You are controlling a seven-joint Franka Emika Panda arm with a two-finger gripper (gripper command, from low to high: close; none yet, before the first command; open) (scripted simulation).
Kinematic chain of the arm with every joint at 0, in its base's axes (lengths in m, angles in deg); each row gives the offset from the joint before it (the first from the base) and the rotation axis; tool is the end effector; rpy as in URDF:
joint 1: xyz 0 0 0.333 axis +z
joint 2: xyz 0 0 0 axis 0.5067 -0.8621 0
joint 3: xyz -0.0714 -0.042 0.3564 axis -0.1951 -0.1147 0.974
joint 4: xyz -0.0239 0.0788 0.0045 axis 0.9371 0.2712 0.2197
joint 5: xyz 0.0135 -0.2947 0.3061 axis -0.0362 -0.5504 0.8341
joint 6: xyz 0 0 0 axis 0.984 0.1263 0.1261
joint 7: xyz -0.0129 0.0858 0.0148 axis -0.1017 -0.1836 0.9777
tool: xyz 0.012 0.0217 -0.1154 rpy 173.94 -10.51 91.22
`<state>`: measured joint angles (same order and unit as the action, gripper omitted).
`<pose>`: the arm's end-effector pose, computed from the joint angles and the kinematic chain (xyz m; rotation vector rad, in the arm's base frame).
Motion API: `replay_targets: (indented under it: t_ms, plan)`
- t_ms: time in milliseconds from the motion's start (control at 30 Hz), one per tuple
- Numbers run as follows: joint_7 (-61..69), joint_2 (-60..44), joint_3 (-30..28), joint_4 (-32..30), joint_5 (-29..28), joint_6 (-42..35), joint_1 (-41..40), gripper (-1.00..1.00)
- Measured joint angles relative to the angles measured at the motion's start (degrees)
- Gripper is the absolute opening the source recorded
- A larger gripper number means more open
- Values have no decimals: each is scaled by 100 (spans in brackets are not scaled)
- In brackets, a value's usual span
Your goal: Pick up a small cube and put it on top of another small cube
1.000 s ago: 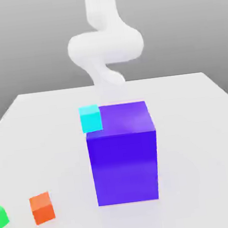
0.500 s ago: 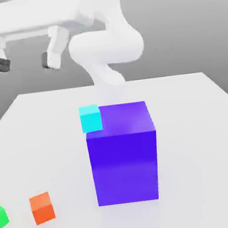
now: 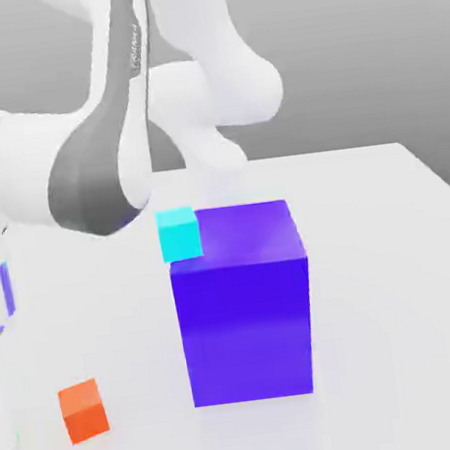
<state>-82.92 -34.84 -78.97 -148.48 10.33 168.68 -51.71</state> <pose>0.5732 -0.2566 0.2511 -1.6961 2.6214 -0.0946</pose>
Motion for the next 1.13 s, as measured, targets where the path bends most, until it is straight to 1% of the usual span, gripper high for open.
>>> replay_targets:
  t_ms: [67,200,233,433,600,767,867,933,1033,1067,1133]
  plan:
    - [-140,-406,-21,71,176,96,-102,0]
    - [-162,-1236,24,255,310,637,-189,0]
    - [-164,-1359,37,284,309,727,-202,-100]
    - [-159,-1420,43,298,320,783,-206,-100]
    - [-204,-648,-31,98,288,209,-175,-100]
    - [-582,139,-445,-553,492,57,-487,-100]
    - [-913,590,-753,-973,516,15,-665,-100]
    - [-999,572,-844,-1118,582,170,-749,-100]
    - [-887,63,-732,-1127,792,677,-874,-100]
    - [-862,-37,-705,-1124,831,772,-896,100]
    - [-862,-37,-705,-1124,831,772,-896,100]
